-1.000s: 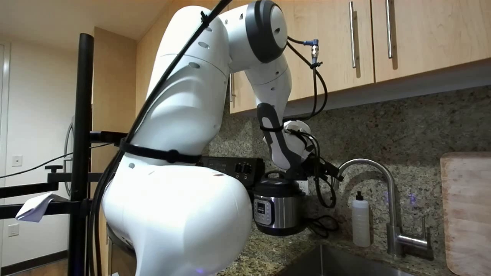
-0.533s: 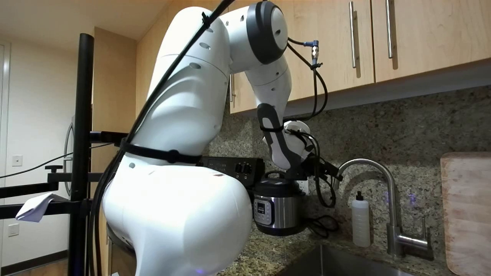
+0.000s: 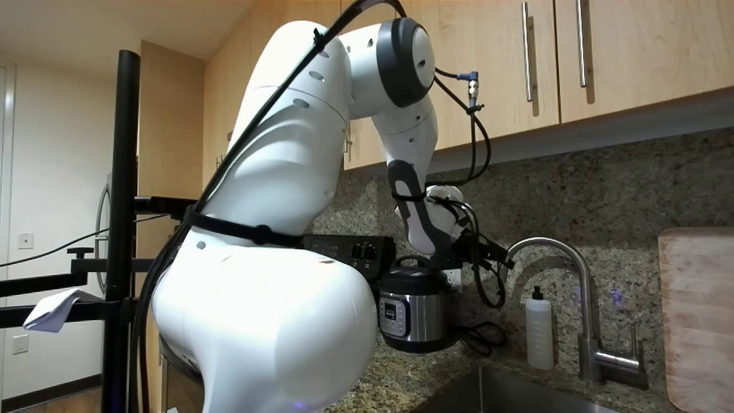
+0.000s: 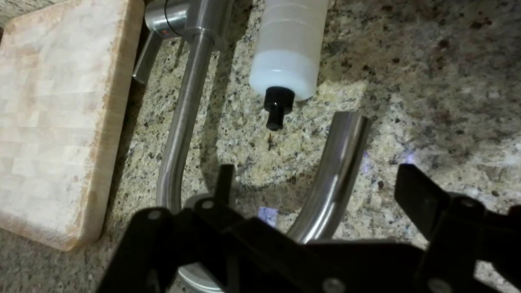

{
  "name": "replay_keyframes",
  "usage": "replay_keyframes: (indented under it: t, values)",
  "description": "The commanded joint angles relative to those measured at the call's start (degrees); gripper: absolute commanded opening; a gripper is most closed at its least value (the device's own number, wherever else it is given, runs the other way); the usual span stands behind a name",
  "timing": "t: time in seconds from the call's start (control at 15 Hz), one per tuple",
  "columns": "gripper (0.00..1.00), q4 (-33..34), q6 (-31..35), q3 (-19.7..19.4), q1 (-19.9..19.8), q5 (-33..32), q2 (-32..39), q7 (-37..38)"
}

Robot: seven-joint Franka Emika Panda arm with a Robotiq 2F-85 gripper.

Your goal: Push the faucet to the right side of the sink.

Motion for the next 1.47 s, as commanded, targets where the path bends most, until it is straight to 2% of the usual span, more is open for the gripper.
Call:
replay_keyframes:
  t: [0.0,0.33,0.6,1.4]
  values:
    - [1.0,6.0,-3.1,0.7,0.2,0.1,3.9,-4.0]
    - [1.0,12.5,-5.0,0.6,-0.2,3.1,9.0,-8.4]
    - [1.0,14.8,-6.4,0.0,-0.1,5.1,11.2,-9.3]
    - [1.0,13.2,-9.8,-1.0,0.0,8.6,10.2,-6.8]
